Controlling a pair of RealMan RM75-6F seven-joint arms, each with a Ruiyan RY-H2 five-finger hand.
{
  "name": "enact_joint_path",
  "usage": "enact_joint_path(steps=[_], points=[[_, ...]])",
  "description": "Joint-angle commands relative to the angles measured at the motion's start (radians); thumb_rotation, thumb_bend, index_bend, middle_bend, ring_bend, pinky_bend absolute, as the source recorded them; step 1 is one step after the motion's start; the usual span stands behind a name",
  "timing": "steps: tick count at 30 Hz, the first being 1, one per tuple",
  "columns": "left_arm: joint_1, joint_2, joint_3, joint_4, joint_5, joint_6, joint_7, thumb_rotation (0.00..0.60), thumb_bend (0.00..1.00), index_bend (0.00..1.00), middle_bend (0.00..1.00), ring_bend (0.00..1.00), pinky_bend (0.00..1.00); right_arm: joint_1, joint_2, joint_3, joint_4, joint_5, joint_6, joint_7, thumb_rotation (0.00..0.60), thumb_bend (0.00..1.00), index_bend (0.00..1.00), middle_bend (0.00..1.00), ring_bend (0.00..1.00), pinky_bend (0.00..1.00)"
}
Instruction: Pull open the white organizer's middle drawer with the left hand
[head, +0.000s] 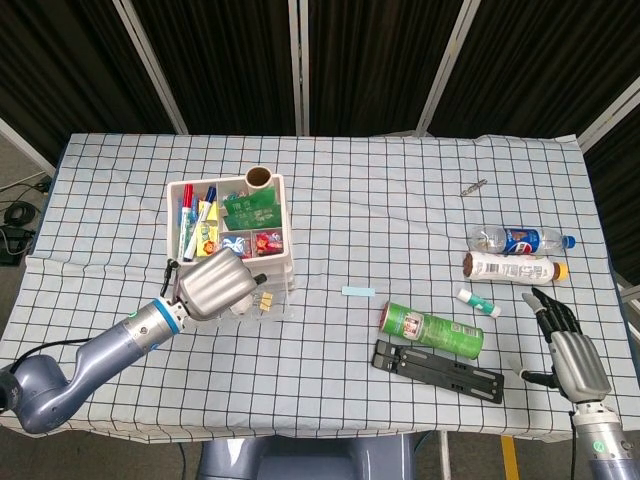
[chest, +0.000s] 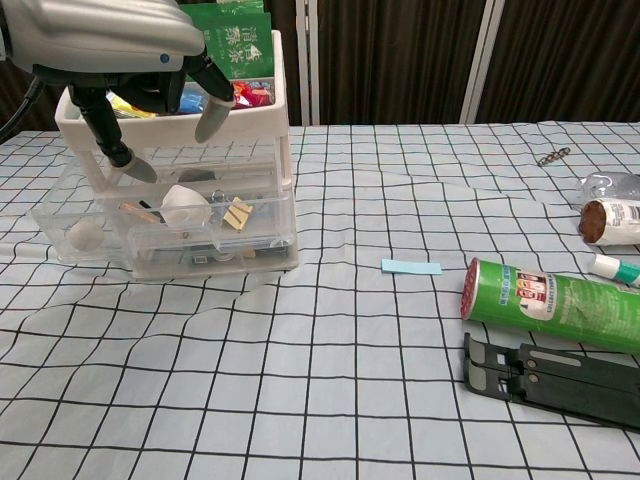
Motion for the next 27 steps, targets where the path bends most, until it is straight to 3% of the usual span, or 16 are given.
enact_joint_path(steps=[1,27], points=[[-0.003,-0.003,0.006,0.014,0.006,-0.005,-0.013,0.6,0.0,0.51,1.0,0.9,0.83,0.002,-0.004,0.002,0.004,0.004,-0.005,-0.004,0.6,0.11,0.01,0.0,0.0,0.0],[-0.022,-0.059,0.046,0.053,-0.035,-0.041,0.038,0.6,0.0,0.51,1.0,0.9,0.83,0.003,-0.007,0.005,0.008,0.012,-0.015,0.008,0.6,0.11,0.01,0.0,0.0,0.0]])
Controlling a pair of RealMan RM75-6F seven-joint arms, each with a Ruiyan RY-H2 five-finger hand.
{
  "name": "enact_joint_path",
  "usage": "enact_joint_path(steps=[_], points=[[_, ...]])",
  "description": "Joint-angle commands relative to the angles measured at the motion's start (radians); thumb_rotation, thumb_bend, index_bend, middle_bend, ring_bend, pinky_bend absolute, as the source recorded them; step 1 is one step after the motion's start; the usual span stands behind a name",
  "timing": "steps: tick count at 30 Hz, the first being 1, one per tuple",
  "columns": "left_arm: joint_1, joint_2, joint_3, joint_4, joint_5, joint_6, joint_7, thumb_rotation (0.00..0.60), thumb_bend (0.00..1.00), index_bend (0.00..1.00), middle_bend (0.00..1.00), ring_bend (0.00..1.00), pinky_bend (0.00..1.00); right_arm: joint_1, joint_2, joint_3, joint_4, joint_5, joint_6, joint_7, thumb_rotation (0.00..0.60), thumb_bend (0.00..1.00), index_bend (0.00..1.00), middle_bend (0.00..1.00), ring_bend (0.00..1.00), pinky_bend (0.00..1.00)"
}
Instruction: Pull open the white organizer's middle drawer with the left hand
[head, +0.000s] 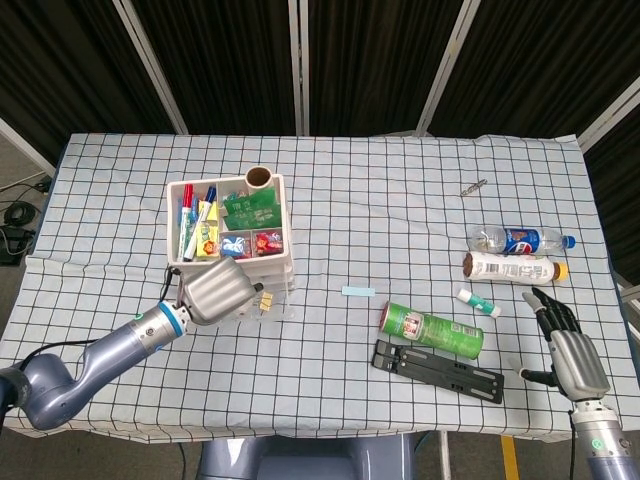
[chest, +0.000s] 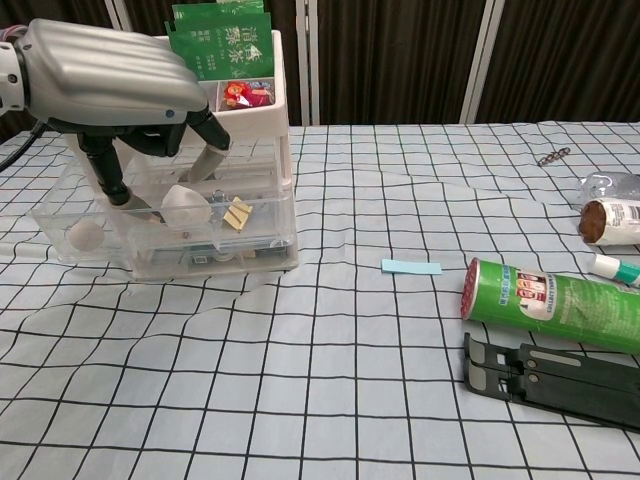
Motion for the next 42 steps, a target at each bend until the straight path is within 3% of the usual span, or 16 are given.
enact_joint_path(steps=[1,19,21,25,27,42], points=[[-0.004,-0.01,0.001,0.006,-0.021,-0.003,0.015,0.6,0.0,0.52,1.0,0.9,0.83,0.001,0.0,0.0,0.001,0.001,-0.003,0.002,0.6,0.11,0.01,0.0,0.0,0.0],[-0.042,-0.055,0.025,0.01,-0.156,-0.026,0.126,0.6,0.0,0.52,1.0,0.9,0.83,0.001,0.003,0.0,0.0,0.0,-0.005,0.012,0.6,0.11,0.01,0.0,0.0,0.0],[-0.045,-0.06,0.027,0.009,-0.165,-0.025,0.13,0.6,0.03,0.53,1.0,0.9,0.83,0.002,0.004,0.0,0.0,0.0,-0.006,0.012,0.6,0.11,0.01,0.0,0.0,0.0],[-0.049,-0.062,0.031,0.002,-0.173,-0.014,0.138,0.6,0.21,0.6,1.0,0.9,0.83,0.002,0.004,0.0,0.0,-0.002,-0.006,0.014,0.6,0.11,0.01,0.0,0.0,0.0],[-0.049,-0.061,0.033,-0.002,-0.174,-0.009,0.14,0.6,0.25,0.62,1.0,0.9,0.83,0.002,0.004,0.0,0.0,-0.003,-0.005,0.015,0.6,0.11,0.01,0.0,0.0,0.0],[-0.032,-0.011,0.025,-0.045,-0.158,0.06,0.106,0.6,0.26,0.64,1.0,0.9,0.83,0.0,0.005,-0.002,-0.006,-0.009,0.0,0.01,0.6,0.11,0.01,0.0,0.0,0.0]])
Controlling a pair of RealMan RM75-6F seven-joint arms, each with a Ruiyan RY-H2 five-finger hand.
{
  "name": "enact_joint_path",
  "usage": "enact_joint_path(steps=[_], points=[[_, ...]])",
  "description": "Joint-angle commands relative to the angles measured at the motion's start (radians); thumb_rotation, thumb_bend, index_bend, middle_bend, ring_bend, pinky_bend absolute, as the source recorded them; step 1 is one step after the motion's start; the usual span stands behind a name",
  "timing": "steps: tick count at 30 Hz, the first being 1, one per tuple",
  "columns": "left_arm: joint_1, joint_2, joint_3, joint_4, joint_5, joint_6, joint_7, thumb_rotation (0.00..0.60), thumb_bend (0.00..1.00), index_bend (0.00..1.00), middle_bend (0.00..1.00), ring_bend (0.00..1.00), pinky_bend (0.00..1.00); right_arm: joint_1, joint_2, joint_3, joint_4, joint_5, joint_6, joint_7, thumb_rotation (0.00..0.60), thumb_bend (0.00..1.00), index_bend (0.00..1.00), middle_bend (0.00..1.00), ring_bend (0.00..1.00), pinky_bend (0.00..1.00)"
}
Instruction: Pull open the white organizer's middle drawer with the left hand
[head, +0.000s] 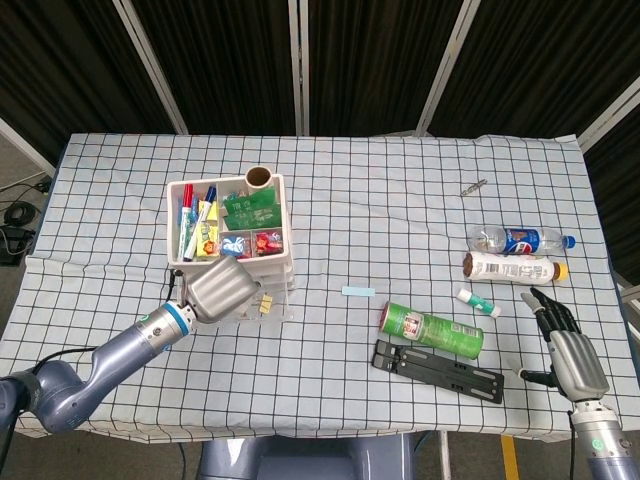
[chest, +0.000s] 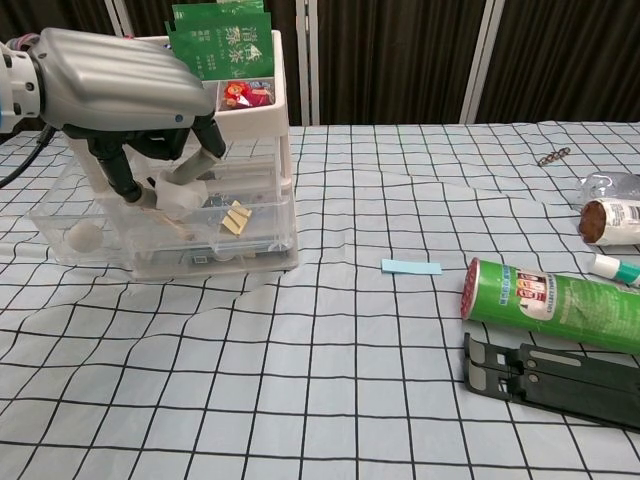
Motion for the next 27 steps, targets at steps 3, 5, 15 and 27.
enact_joint_path(steps=[3,5,15,27], points=[[0.015,0.027,-0.011,-0.023,0.01,0.032,-0.029,0.6,0.26,0.64,1.0,0.9,0.83,0.0,0.001,0.0,-0.001,0.0,0.001,-0.001,0.6,0.11,0.01,0.0,0.0,0.0],[0.024,0.042,-0.016,-0.037,0.019,0.052,-0.043,0.6,0.26,0.64,1.0,0.9,0.83,-0.001,0.002,0.0,-0.002,0.0,0.001,0.0,0.6,0.11,0.01,0.0,0.0,0.0],[0.139,0.107,-0.028,-0.116,0.082,0.245,-0.107,0.6,0.26,0.64,1.0,0.9,0.83,-0.004,0.01,-0.005,-0.016,-0.015,0.013,0.003,0.6,0.11,0.01,0.0,0.0,0.0],[0.401,0.081,-0.003,-0.207,0.038,0.609,-0.14,0.6,0.26,0.61,1.0,0.9,0.83,-0.012,0.022,-0.016,-0.04,-0.044,0.034,0.002,0.6,0.11,0.01,0.0,0.0,0.0]])
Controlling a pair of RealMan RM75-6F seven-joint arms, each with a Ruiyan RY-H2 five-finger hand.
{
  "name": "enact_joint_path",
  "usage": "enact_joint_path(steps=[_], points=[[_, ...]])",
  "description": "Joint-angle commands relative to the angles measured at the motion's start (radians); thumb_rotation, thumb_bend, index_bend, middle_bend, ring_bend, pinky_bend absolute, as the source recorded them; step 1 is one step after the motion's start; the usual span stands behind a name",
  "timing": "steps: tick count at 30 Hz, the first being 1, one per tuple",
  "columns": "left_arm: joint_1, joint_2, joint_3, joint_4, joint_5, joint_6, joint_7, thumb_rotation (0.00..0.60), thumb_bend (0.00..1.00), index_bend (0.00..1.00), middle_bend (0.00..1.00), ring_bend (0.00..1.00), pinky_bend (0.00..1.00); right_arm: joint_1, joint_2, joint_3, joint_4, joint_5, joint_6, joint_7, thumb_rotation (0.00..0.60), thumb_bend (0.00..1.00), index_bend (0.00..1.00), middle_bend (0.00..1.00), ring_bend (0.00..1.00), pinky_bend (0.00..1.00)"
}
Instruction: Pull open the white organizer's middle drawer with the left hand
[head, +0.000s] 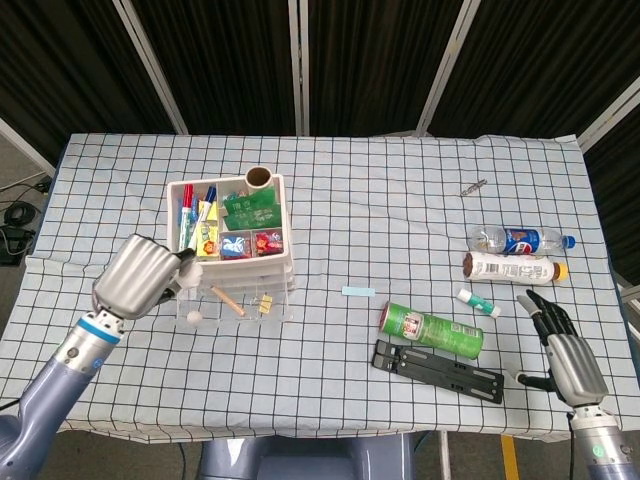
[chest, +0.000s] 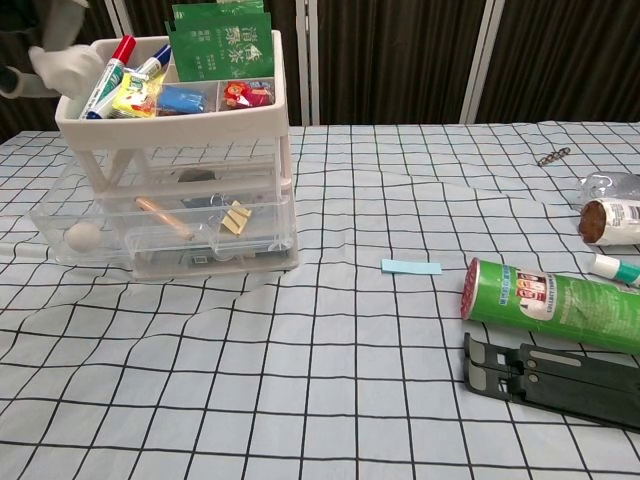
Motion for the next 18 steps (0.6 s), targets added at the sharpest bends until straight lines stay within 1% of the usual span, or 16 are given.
enact_joint_path(steps=[1,4,8,13,18], points=[[0.113,-0.033,0.013,-0.035,-0.042,0.126,-0.036,0.6,0.26,0.61,1.0,0.9,0.83,-0.002,0.002,-0.001,-0.004,-0.003,0.003,0.0,0.6,0.11,0.01,0.0,0.0,0.0],[0.173,-0.068,0.023,-0.018,-0.07,0.179,-0.069,0.6,0.26,0.6,1.0,0.9,0.83,-0.002,0.004,-0.003,-0.007,-0.007,0.005,0.001,0.6,0.11,0.01,0.0,0.0,0.0],[0.233,-0.122,0.032,0.02,-0.089,0.221,-0.124,0.6,0.26,0.61,1.0,0.9,0.82,-0.003,0.006,-0.005,-0.011,-0.014,0.01,0.0,0.6,0.11,0.01,0.0,0.0,0.0],[0.292,-0.203,0.029,0.089,-0.123,0.243,-0.229,0.6,0.26,0.61,1.0,0.9,0.82,-0.005,0.009,-0.008,-0.014,-0.018,0.012,0.001,0.6,0.11,0.01,0.0,0.0,0.0],[0.317,-0.283,0.013,0.172,-0.132,0.24,-0.29,0.6,0.26,0.6,0.97,0.88,0.81,-0.005,0.01,-0.009,-0.016,-0.018,0.011,0.001,0.6,0.11,0.01,0.0,0.0,0.0]])
